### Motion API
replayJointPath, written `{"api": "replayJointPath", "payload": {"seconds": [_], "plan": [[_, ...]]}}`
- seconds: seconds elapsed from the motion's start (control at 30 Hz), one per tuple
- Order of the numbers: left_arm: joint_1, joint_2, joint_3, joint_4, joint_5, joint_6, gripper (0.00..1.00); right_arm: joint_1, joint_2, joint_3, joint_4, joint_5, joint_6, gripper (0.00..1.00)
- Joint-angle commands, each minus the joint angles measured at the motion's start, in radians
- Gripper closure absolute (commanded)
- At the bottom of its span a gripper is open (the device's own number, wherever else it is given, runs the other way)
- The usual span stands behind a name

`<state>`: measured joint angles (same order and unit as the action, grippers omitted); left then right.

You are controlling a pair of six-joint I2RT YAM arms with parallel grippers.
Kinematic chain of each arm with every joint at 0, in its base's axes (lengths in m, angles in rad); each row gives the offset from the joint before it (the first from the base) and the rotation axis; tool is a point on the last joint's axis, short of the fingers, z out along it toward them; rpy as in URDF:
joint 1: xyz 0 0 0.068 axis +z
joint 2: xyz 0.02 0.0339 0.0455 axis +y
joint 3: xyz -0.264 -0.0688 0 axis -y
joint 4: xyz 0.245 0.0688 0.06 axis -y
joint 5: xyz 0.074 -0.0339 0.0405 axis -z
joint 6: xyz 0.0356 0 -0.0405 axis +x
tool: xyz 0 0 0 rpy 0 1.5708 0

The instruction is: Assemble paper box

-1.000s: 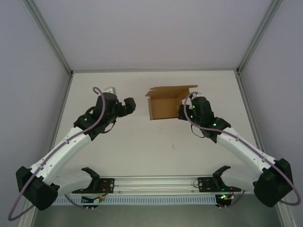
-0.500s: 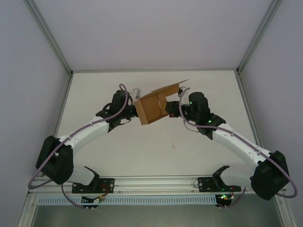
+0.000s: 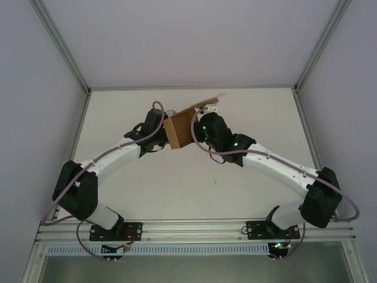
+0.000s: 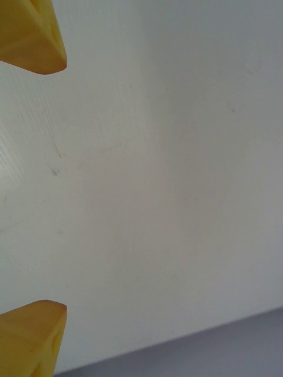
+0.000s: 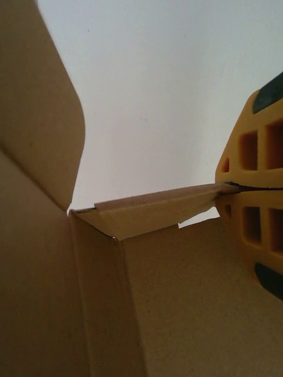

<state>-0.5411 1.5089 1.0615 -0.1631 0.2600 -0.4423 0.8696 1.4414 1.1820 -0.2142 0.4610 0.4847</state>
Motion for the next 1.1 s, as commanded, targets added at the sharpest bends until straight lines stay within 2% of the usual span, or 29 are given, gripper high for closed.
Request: {"api": "replayJointPath", "payload": {"seconds": [0.0, 0.1, 0.27, 0.37, 0.57, 0.67, 0.83, 0.93, 1.07], "plan": [[-0.092, -0.056, 0.103, 0.11, 0.146, 0.086, 0.02, 0.013, 0.082, -0.034, -0.096, 0.033, -0.017, 1.0], [-0.092, -0.054, 0.096, 0.102, 0.119, 0.088, 0.02, 0.013, 0.05, -0.05, -0.058, 0.006, -0.015, 1.0], [-0.091, -0.053, 0.056, 0.073, 0.043, 0.08, 0.02, 0.004, -0.052, -0.067, -0.047, 0.049, -0.048, 1.0], [-0.075, -0.064, 0.016, 0.03, -0.061, 0.058, 0.0, -0.029, -0.122, -0.081, -0.082, 0.048, -0.043, 1.0], [0.012, -0.145, -0.095, -0.108, -0.299, -0.016, 0.0, -0.095, -0.214, -0.109, -0.268, 0.11, -0.005, 1.0], [0.052, -0.189, -0.127, -0.239, -0.417, -0.05, 0.0, -0.119, -0.229, -0.131, -0.333, 0.123, 0.028, 1.0], [0.076, -0.247, -0.138, -0.358, -0.535, -0.1, 0.0, -0.124, -0.136, -0.148, -0.386, 0.108, 0.09, 1.0], [0.076, -0.274, -0.145, -0.363, -0.52, -0.106, 0.0, -0.124, -0.038, -0.156, -0.365, 0.07, 0.143, 1.0], [0.076, -0.304, -0.169, -0.34, -0.484, -0.1, 0.0, -0.12, 0.097, -0.135, -0.358, 0.084, 0.242, 1.0]]}}
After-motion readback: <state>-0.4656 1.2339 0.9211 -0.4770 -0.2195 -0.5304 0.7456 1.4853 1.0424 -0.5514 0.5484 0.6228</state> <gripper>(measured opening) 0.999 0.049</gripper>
